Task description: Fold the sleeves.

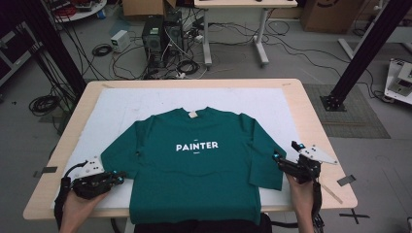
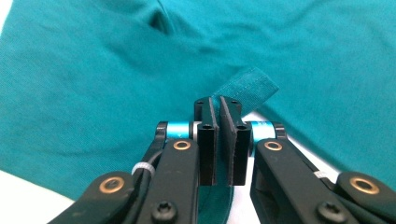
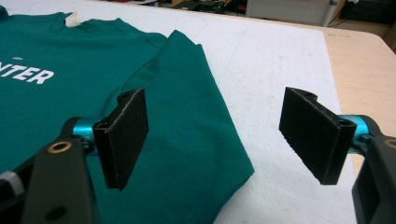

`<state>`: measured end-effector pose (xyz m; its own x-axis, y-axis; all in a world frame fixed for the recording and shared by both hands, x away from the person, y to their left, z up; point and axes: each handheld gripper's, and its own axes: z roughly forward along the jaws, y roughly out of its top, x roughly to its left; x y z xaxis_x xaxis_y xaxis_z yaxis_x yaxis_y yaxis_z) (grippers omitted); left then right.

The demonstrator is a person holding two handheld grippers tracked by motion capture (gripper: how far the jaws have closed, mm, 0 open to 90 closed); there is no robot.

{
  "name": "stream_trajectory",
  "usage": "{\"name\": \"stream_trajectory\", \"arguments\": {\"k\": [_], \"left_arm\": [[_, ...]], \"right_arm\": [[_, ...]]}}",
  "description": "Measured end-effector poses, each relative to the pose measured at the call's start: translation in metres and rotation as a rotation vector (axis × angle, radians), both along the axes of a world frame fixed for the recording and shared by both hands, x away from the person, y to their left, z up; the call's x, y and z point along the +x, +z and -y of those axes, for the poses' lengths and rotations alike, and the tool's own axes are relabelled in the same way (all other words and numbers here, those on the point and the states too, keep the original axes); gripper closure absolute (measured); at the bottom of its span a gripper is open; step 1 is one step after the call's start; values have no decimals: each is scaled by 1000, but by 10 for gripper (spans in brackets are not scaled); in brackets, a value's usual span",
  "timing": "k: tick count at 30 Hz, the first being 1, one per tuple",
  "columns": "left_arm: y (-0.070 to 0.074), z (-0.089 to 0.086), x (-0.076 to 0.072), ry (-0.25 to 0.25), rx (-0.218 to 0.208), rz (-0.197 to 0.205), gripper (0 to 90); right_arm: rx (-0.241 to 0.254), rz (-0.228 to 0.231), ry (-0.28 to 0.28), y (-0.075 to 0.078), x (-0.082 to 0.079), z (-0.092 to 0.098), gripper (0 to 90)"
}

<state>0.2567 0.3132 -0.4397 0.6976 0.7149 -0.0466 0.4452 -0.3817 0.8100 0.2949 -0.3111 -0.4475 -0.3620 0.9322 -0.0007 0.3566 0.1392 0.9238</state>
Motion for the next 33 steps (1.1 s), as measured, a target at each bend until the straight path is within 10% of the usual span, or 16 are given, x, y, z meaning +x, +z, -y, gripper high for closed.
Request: {"name": "stream_trajectory", "arguments": {"k": [16, 33], "left_arm": [[46, 64, 30, 119, -112, 80, 854], [72, 146, 47, 54, -118, 86, 854]], "right_arm": [[-5, -2, 5, 0, 0, 0, 245], [-7, -21, 9, 0, 1, -1, 245]]}}
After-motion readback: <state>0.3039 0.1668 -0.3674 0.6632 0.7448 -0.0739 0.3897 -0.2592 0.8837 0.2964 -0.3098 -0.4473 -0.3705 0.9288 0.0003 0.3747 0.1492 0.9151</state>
